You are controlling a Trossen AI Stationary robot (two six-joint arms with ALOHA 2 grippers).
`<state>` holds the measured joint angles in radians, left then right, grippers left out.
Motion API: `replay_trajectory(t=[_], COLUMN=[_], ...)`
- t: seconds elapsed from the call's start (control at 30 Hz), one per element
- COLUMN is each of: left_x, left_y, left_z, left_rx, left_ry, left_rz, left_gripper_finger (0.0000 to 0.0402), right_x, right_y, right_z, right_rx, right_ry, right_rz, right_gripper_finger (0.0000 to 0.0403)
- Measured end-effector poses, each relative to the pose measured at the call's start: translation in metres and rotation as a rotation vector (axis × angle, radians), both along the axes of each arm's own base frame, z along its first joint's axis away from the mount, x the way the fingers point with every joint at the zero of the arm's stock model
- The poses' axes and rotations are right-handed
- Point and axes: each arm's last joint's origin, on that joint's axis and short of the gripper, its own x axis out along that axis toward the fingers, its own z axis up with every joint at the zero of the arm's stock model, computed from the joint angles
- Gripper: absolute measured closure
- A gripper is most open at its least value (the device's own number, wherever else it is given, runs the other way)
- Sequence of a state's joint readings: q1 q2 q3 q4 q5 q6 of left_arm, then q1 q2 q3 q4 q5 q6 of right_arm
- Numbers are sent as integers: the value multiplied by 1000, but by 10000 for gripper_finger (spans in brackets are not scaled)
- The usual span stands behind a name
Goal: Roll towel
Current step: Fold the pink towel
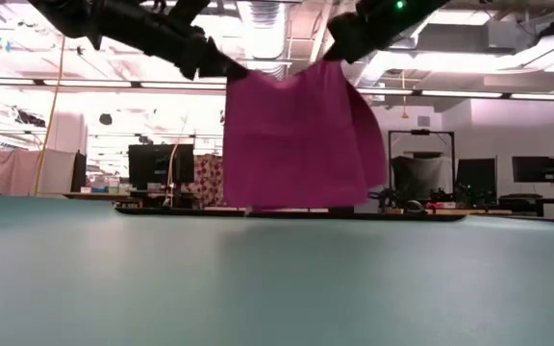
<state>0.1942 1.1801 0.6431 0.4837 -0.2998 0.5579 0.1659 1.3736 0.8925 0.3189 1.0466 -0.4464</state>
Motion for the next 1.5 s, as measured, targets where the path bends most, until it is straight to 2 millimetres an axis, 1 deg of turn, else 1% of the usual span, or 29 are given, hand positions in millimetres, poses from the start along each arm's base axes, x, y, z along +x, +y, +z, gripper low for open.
replay_trajectory(t=[0.1, 0.2, 0.27, 0.33, 0.47, 0.53, 0.6, 0.67, 0.77, 0.83, 0.93, 1.03, 1.13, 1.2, 1.27, 1.37, 1.43, 1.5], left_x=[-1, -1, -3, -6, -19, -28, -36, -45, -58, -63, -70, -75, -80, -84, -88, -94, -96, -96], left_y=[3, 2, -1, -8, -28, -42, -58, -73, -93, -104, -118, -131, -142, -149, -155, -160, -159, -157], left_z=[3, -2, -11, -27, -64, -82, -96, -108, -122, -126, -130, -132, -133, -133, -136, -140, -141, -141], left_rx=[27, 14, -9, -19, -74, -122, -170, -202, -229, -266, -315, -353, -414, -466, -512, -540, -511, -415], left_ry=[-15, 28, 43, 82, 123, 132, 133, 144, 181, 188, 227, 260, 272, 283, 310, 342, 337, 327], left_rz=[29, 25, 9, -12, -60, -84, -114, -146, -197, -248, -343, -452, -525, -563, -575, -555, -497, -457], left_gripper_finger=[401, 401, 401, 401, 401, 401, 401, 401, 401, 401, 393, 372, 343, 324, 306, 289, 286, 286], right_x=[1, 5, 10, 16, 29, 34, 36, 39, 46, 52, 59, 66, 68, 67, 65, 58, 51, 45], right_y=[-3, 2, 10, 22, 55, 75, 96, 116, 142, 154, 165, 170, 172, 174, 179, 188, 196, 203], right_z=[6, 2, -9, -26, -64, -83, -100, -113, -125, -131, -142, -153, -162, -165, -165, -162, -157, -152], right_rx=[-35, -17, 7, 37, 114, 152, 177, 205, 246, 270, 294, 331, 411, 465, 501, 500, 484, 471], right_ry=[-8, -1, 28, 65, 107, 96, 82, 62, 55, 55, 58, 50, 51, 48, 31, 31, 17, -8], right_rz=[34, 108, 156, 199, 294, 336, 388, 450, 525, 555, 560, 550, 570, 571, 570, 572, 562, 554], right_gripper_finger=[400, 400, 400, 400, 400, 400, 400, 398, 386, 374, 358, 350, 348, 347, 347, 346, 346, 345])
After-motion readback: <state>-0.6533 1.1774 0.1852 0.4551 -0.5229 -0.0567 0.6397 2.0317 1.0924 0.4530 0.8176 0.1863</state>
